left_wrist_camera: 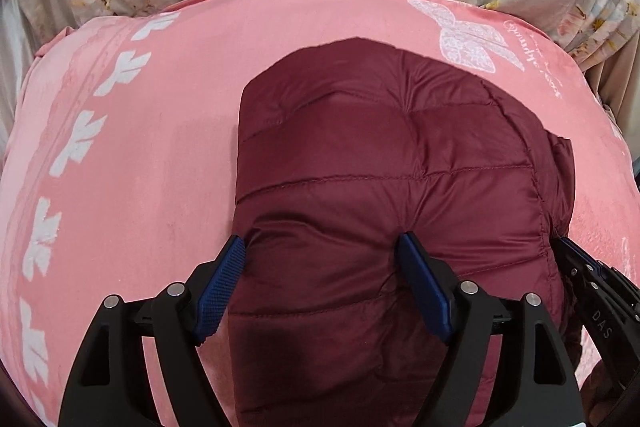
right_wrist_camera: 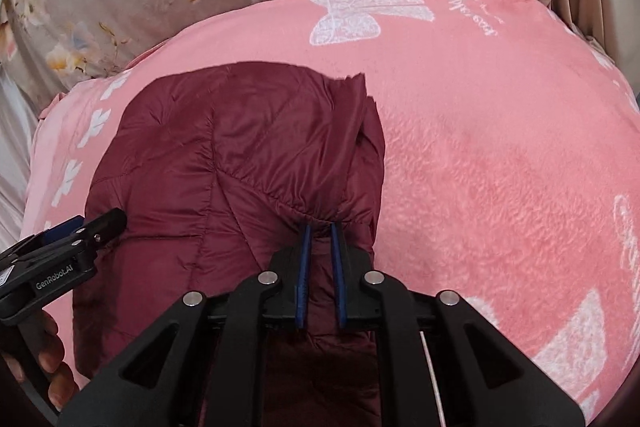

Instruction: Fold large clothes

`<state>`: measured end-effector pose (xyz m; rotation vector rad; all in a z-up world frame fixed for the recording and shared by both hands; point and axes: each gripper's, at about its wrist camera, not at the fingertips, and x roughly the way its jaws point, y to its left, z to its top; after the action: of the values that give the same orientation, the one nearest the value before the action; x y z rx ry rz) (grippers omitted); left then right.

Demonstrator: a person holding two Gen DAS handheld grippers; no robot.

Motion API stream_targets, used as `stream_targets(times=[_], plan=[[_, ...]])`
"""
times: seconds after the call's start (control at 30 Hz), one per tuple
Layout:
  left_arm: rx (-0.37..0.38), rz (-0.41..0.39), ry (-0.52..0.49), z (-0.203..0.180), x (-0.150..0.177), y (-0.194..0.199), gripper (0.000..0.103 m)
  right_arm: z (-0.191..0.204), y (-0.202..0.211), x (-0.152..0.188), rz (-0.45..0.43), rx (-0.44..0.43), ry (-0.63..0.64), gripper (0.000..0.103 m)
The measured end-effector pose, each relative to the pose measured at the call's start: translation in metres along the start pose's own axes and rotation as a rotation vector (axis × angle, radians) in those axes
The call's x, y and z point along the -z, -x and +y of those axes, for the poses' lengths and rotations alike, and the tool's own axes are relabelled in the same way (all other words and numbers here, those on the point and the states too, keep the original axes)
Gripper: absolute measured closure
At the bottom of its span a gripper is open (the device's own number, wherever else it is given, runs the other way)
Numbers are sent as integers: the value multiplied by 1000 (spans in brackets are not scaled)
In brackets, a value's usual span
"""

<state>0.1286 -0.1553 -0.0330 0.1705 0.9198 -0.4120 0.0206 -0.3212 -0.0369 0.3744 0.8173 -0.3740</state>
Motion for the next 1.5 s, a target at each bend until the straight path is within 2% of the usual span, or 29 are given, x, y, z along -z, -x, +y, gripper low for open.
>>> stream_targets(times=[0.23, 0.5, 0.7, 0.8, 0.87, 0.9, 0.93, 0.97, 1.0, 1.03, 1.17, 1.3, 1.37, 1.5], plan=[[-41, -20, -34, -10, 8, -7, 24, 6, -10, 5, -7, 19, 27, 94], [-43, -24, -29, -8, 10, -13, 19, 5, -14, 9, -26, 11, 25, 94], [-51, -38, -38, -8, 12, -15, 19, 1, -15, 12, -34, -17, 8, 95], [-42, -42, -30, -6, 12, -15, 18, -5, -13, 9, -10, -64, -40, 95], [-16, -32, -19, -1, 11, -13, 19, -17, -8, 2, 28, -113, -120, 93], [0, -15, -8, 4, 10, -11, 19, -24, -3, -1, 37, -142, -156, 87], [24, 7, 17, 11, 8, -8, 19, -28, 2, -2, 31, -163, -178, 75], [43, 23, 43, 17, 7, -5, 21, -34, 8, -3, 18, -181, -202, 68], [71, 41, 85, 27, 6, -2, 22, -39, 14, -4, 7, -171, -212, 50], [105, 51, 126, 38, 4, 1, 23, -43, 19, -5, -1, -158, -212, 41], [215, 87, 241, 67, -1, 3, 23, -59, 13, -3, 48, -210, -264, 41], [296, 117, 335, 88, -2, -5, 23, -73, -7, 4, 138, -334, -373, 41], [337, 147, 365, 92, 0, -12, 23, -75, -16, 8, 172, -383, -408, 41], [426, 205, 385, 81, 3, -25, 23, -69, -21, 7, 180, -426, -407, 34]])
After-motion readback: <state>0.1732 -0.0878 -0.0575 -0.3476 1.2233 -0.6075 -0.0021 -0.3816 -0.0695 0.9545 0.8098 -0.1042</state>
